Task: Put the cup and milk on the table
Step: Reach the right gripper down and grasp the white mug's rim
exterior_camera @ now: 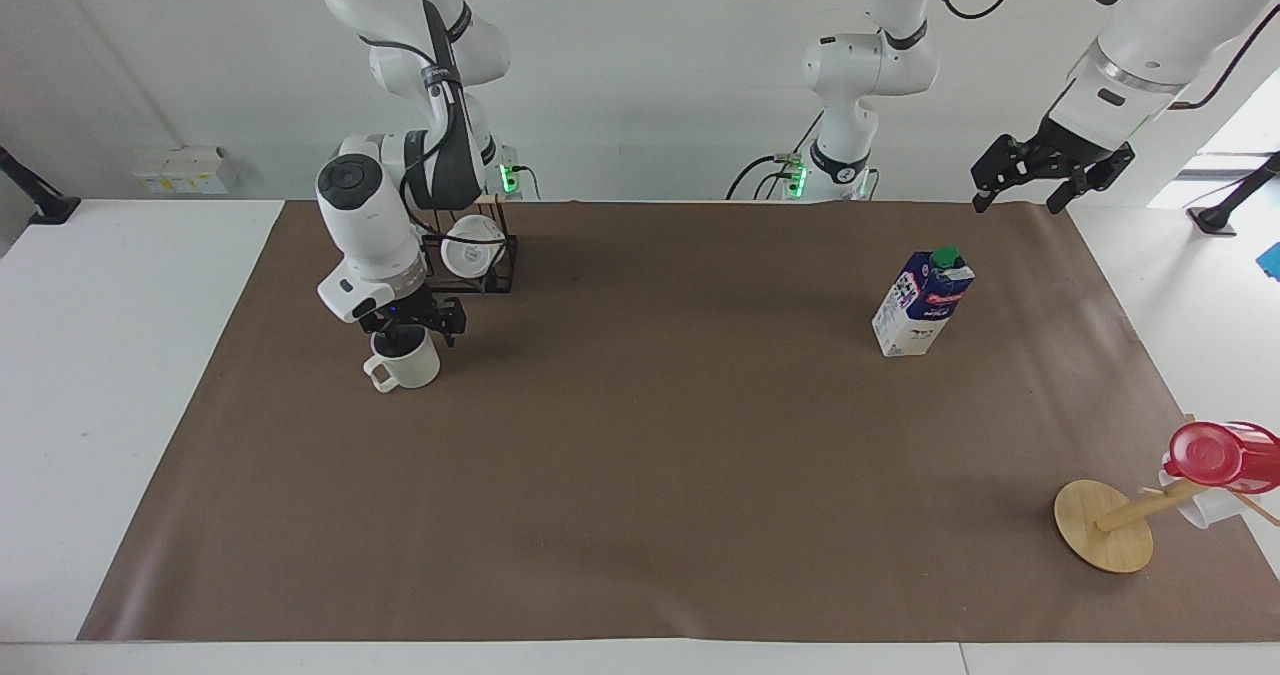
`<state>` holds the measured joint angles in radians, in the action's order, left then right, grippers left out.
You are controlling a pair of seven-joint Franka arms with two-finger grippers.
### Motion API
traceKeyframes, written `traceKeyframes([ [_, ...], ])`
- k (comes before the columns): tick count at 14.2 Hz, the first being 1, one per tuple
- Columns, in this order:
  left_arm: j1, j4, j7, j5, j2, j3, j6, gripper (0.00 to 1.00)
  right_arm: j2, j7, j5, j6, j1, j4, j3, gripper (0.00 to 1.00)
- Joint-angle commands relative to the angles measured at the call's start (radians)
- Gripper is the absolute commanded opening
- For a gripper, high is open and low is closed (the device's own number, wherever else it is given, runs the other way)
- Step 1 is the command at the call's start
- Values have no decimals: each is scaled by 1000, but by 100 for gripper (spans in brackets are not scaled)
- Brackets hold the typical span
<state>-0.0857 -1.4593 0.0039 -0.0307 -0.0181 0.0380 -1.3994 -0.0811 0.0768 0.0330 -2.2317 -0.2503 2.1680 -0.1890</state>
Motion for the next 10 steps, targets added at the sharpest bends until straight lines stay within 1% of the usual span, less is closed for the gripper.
traceKeyframes([
  [1,1,-7,8,11,14,2,8,100,-2,20,2,-31,11,7,6,46],
  [2,0,-7,8,11,14,2,8,100,-3,20,2,-31,11,7,6,35],
  [3,0,-7,10,11,14,2,10,100,-3,21,2,-31,11,6,6,19],
  [4,1,-7,10,11,14,2,10,100,-3,21,4,-31,11,4,8,0],
  [8,7,-7,8,11,14,2,16,100,-16,18,4,-40,11,-8,8,0],
  [10,7,-7,8,11,15,2,13,100,-29,26,2,-39,2,-33,8,0],
])
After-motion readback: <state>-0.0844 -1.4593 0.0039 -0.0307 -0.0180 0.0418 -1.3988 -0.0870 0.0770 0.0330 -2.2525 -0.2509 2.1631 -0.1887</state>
